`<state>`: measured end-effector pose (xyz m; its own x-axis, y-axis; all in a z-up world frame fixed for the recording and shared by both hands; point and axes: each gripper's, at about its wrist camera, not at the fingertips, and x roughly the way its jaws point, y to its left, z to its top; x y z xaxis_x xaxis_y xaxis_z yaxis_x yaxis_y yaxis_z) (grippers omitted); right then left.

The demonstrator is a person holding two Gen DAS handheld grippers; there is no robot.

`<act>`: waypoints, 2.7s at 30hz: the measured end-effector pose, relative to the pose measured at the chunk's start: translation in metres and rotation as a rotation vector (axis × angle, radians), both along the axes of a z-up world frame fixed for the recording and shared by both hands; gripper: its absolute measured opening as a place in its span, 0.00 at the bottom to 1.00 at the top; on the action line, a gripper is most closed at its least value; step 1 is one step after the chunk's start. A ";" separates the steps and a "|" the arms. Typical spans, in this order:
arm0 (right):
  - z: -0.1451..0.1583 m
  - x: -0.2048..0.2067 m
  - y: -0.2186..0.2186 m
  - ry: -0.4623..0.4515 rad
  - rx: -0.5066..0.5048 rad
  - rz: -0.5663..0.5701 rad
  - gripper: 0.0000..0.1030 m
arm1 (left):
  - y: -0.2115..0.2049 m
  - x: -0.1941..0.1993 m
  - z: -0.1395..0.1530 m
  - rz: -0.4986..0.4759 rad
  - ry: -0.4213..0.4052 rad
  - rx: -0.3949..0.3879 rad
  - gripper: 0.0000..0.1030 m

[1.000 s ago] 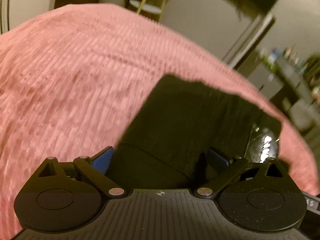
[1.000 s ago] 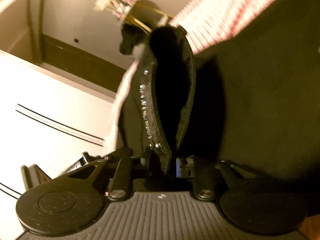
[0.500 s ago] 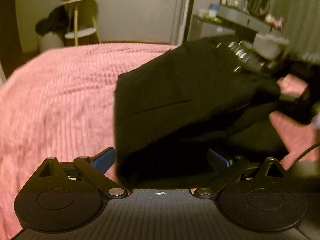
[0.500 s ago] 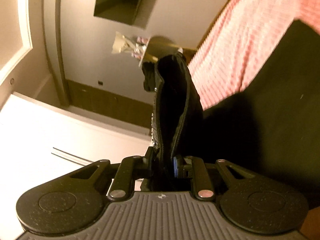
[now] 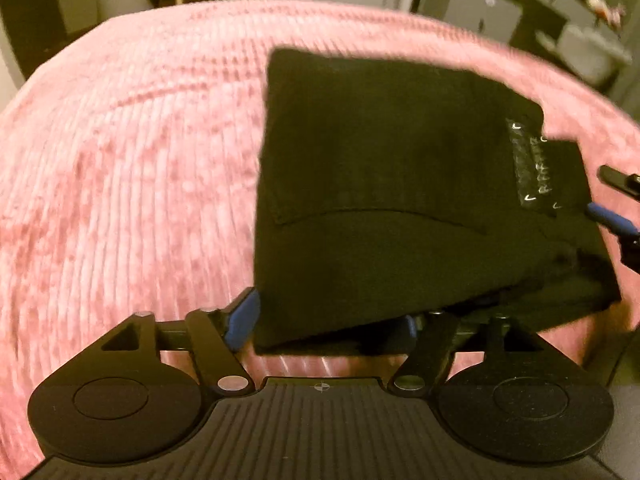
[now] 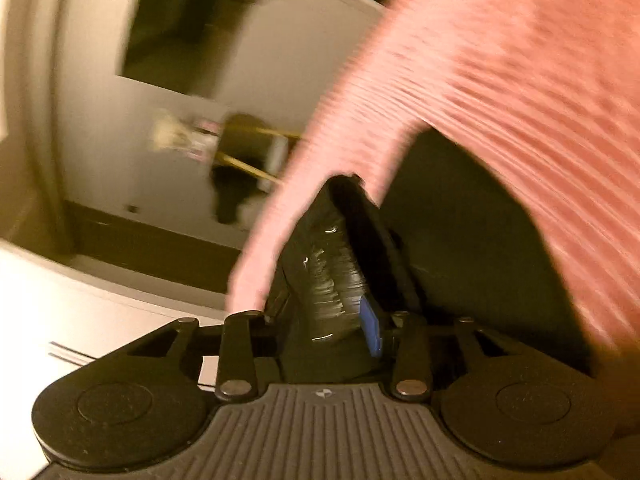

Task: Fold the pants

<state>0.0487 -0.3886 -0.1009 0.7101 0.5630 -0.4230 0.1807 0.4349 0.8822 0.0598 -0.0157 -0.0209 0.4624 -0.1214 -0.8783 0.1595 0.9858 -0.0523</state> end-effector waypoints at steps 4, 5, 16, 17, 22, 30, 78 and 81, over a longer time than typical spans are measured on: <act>-0.004 0.009 0.004 0.050 -0.002 0.071 0.56 | -0.003 0.007 -0.005 0.001 0.019 0.003 0.78; 0.001 0.013 0.009 0.054 -0.048 0.095 0.57 | -0.001 0.006 -0.003 0.005 0.024 -0.006 0.78; -0.020 0.032 0.016 0.052 0.031 0.190 0.34 | 0.002 0.019 -0.019 0.039 0.076 -0.003 0.79; -0.025 0.033 0.018 0.059 0.043 0.196 0.32 | 0.004 0.020 -0.020 0.046 0.082 -0.007 0.79; -0.029 0.040 0.023 0.033 0.060 0.221 0.55 | 0.007 0.025 -0.026 0.053 0.094 -0.020 0.79; -0.013 0.051 0.071 -0.052 -0.121 0.263 0.70 | 0.001 0.031 -0.031 0.053 0.101 0.005 0.81; 0.084 -0.058 0.014 -0.182 -0.521 0.052 0.36 | 0.002 0.031 0.009 0.056 -0.119 -0.347 0.96; 0.063 -0.048 0.018 -0.071 -0.546 0.117 0.30 | -0.006 0.029 0.006 0.026 -0.146 -0.275 0.96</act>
